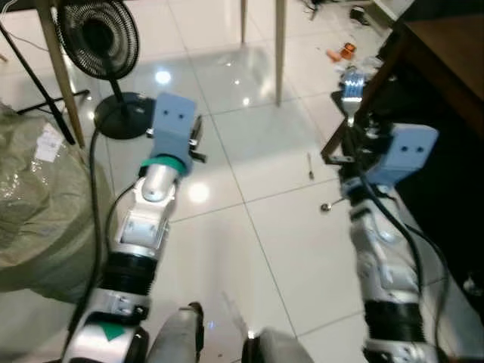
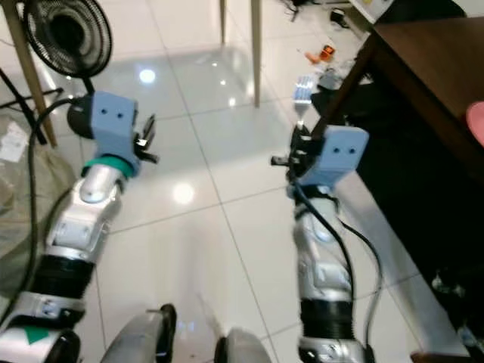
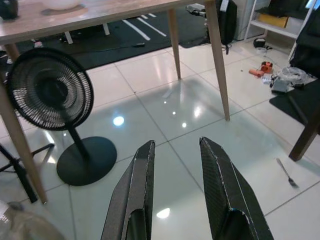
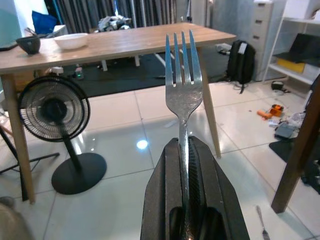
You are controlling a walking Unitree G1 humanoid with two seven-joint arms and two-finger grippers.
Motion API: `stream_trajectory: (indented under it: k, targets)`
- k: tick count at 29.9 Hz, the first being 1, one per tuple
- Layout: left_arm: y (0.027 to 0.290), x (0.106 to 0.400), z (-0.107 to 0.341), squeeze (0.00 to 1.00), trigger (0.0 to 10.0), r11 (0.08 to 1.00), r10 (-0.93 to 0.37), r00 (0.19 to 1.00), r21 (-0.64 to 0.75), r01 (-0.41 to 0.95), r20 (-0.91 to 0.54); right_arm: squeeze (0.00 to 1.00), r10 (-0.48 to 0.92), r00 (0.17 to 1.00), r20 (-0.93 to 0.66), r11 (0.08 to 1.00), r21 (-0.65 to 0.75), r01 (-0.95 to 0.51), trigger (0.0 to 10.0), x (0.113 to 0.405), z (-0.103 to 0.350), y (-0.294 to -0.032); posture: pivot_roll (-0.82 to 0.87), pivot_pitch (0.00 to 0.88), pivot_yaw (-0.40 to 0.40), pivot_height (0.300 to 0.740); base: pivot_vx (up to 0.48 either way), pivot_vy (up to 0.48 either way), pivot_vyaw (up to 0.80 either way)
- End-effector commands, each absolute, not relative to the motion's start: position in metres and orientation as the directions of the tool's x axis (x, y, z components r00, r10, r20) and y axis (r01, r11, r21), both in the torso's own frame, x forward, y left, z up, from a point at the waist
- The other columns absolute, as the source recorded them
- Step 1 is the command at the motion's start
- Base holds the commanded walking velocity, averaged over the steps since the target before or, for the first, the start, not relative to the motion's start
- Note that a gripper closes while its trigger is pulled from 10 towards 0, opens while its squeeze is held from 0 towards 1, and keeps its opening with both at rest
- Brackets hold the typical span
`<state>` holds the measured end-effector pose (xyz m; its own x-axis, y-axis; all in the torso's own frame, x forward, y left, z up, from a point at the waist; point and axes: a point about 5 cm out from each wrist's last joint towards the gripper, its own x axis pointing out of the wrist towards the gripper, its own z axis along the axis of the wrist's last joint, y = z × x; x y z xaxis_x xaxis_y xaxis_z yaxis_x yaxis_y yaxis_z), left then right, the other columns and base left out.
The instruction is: Setting the table
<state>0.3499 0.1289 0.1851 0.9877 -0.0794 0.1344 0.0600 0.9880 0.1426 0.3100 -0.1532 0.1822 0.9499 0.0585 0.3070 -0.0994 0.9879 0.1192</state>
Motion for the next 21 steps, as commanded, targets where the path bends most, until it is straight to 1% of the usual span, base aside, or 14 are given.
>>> stream_trajectory:
  k: [1, 21]
  targets:
    - [0.1207, 0.3486, 0.1814, 0.0, 10.0, 0.986, -0.104, 0.986, 0.147, 0.085, 0.127, 0.0, 0.022, 0.955, 0.296, 0.992, 0.112, -0.057, 10.0, 0.3076, 0.1784, -0.1645, 0.08, 0.102, -0.016, 0.74, 0.48, 0.0, 0.0]
    - [0.1216, 0.3505, 0.1814, 0.0, 10.0, 0.984, -0.093, 0.988, 0.165, 0.072, 0.125, 0.0, 0.023, 0.956, 0.293, 0.992, 0.111, -0.058, 10.0, 0.3074, 0.1775, -0.1642, 0.09, 0.107, -0.013, 0.74, 0.48, 0.0, 0.0]
